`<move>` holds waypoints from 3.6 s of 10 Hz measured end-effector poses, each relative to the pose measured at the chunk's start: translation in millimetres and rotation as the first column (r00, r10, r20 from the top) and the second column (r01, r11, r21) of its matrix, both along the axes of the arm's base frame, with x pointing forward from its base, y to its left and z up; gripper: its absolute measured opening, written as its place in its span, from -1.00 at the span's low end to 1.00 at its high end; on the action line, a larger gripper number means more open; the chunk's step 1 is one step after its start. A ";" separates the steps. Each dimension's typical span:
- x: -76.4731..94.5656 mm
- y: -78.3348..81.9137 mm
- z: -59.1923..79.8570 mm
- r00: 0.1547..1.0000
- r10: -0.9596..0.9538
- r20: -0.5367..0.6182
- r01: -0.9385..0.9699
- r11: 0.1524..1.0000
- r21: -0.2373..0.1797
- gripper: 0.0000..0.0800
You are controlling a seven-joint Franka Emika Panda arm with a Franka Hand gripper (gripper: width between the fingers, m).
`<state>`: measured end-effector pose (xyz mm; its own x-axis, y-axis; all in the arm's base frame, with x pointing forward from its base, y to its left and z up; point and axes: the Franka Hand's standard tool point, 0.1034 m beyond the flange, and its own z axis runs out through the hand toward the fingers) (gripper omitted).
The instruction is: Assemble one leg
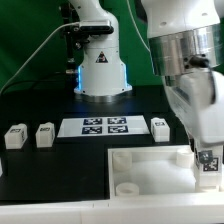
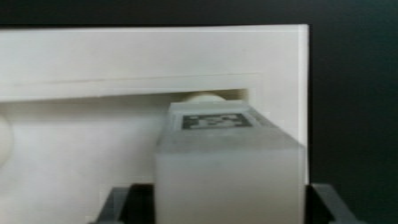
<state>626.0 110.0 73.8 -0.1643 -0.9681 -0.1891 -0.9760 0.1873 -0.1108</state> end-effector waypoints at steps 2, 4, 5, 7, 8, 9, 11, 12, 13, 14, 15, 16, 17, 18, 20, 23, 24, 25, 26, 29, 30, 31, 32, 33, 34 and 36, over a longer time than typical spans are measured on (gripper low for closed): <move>-0.8 1.1 0.0 0.999 -0.048 0.005 0.048 0.999 0.012 -0.26; -2.7 2.8 -1.9 1.000 0.021 0.004 -0.021 1.000 0.003 -0.02; -6.9 7.7 -2.9 0.990 0.137 -0.019 -0.137 0.991 -0.002 0.42; -6.1 13.2 -0.8 0.912 0.410 -0.011 -0.410 0.910 -0.056 0.61; -6.3 11.4 -1.5 0.879 0.477 -0.004 -0.476 0.877 -0.066 0.61; -6.2 10.2 -1.7 0.823 0.567 0.005 -0.565 0.821 -0.082 0.62; -6.3 9.8 -1.9 0.717 0.697 0.015 -0.691 0.714 -0.110 0.62; -6.5 10.7 -4.2 0.553 0.833 -0.022 -0.824 0.543 -0.163 0.62; -5.9 14.5 -6.0 0.416 0.908 -0.054 -0.896 0.399 -0.195 0.62; -6.3 17.4 -7.5 0.306 0.949 -0.071 -0.935 0.286 -0.211 0.62; -5.9 16.0 -7.4 0.314 0.947 -0.069 -0.932 0.294 -0.210 0.62; -6.0 15.8 -7.5 0.314 0.947 -0.069 -0.932 0.294 -0.210 0.34; -6.0 16.1 -7.6 0.318 0.946 -0.069 -0.931 0.298 -0.210 -0.01; -6.6 16.9 -7.9 0.418 0.906 -0.060 -0.895 0.400 -0.197 -0.29; -6.9 18.2 -8.1 0.562 0.826 -0.052 -0.818 0.546 -0.180 -0.28; -0.7 18.2 -7.7 0.833 0.552 -0.012 -0.550 0.827 -0.113 -0.28; 0.3 18.9 -7.7 0.908 0.420 -0.006 -0.419 0.904 -0.086 -0.28; 1.8 19.2 -7.8 0.963 0.269 -0.006 -0.269 0.961 -0.060 -0.28; 3.2 19.7 -8.0 0.993 0.116 -0.007 -0.116 0.993 -0.030 -0.28; 4.7 20.9 -8.8 0.998 -0.054 0.011 0.054 0.999 0.008 -0.21; 4.6 20.9 -8.9 1.000 -0.011 0.019 0.011 1.000 0.001 0.13; 1.9 21.6 -10.2 0.998 0.056 0.013 -0.056 0.998 -0.009 0.13; -3.2 23.0 -12.6 0.985 0.174 0.001 -0.174 0.984 -0.019 0.50; -2.6 20.0 -12.5 0.937 0.349 0.026 -0.348 0.936 -0.049 0.59; -2.7 19.7 -12.0 0.890 0.454 0.034 -0.451 0.890 -0.072 0.59; -4.4 20.7 -12.6 0.754 0.656 0.025 -0.649 0.750 -0.129 0.62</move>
Offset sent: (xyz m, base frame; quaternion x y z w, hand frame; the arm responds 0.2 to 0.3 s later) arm 0.0000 0.0000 0.0000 0.0000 0.0000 0.0000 1.0000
